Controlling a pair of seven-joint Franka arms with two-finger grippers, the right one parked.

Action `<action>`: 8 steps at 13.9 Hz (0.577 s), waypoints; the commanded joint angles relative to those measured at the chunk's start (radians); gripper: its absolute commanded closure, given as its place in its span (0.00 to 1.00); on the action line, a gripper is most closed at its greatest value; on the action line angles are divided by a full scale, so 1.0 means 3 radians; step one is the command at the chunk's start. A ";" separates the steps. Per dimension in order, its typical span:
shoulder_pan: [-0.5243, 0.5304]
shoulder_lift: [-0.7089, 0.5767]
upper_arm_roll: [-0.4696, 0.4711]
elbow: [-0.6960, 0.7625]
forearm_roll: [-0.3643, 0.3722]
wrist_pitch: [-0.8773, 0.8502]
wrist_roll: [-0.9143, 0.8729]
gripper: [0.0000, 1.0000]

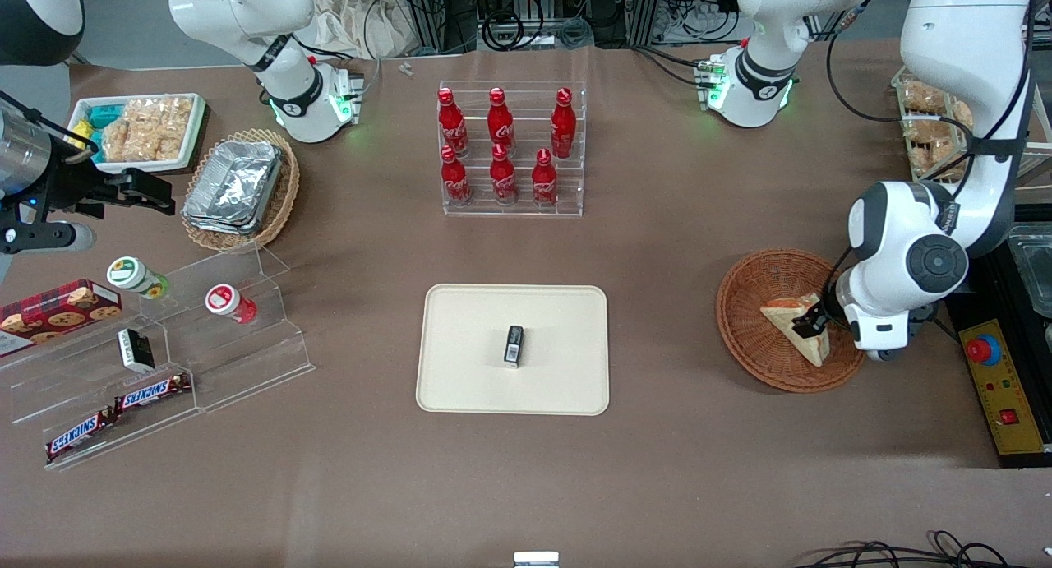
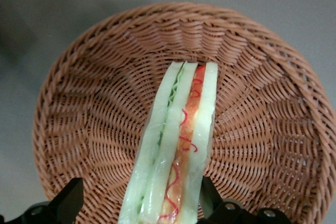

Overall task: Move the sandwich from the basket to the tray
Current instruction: 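Lower the left gripper and close it on the sandwich, then lift the sandwich and carry it over the white tray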

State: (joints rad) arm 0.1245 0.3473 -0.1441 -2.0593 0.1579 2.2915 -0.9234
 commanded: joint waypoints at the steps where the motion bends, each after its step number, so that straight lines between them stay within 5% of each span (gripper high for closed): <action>1: -0.0006 0.0079 -0.0006 -0.0069 0.0097 0.0205 -0.0143 0.07; 2: -0.0006 0.0085 -0.0006 -0.0064 0.0097 0.0210 -0.0194 0.31; 4: -0.0011 0.0080 -0.0011 -0.0044 0.0097 0.0211 -0.0210 0.97; 8: -0.0016 -0.0002 -0.0031 0.0150 0.0092 0.0058 -0.0235 1.00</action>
State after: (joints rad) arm 0.1225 0.3748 -0.1495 -2.0410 0.1587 2.3371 -0.9574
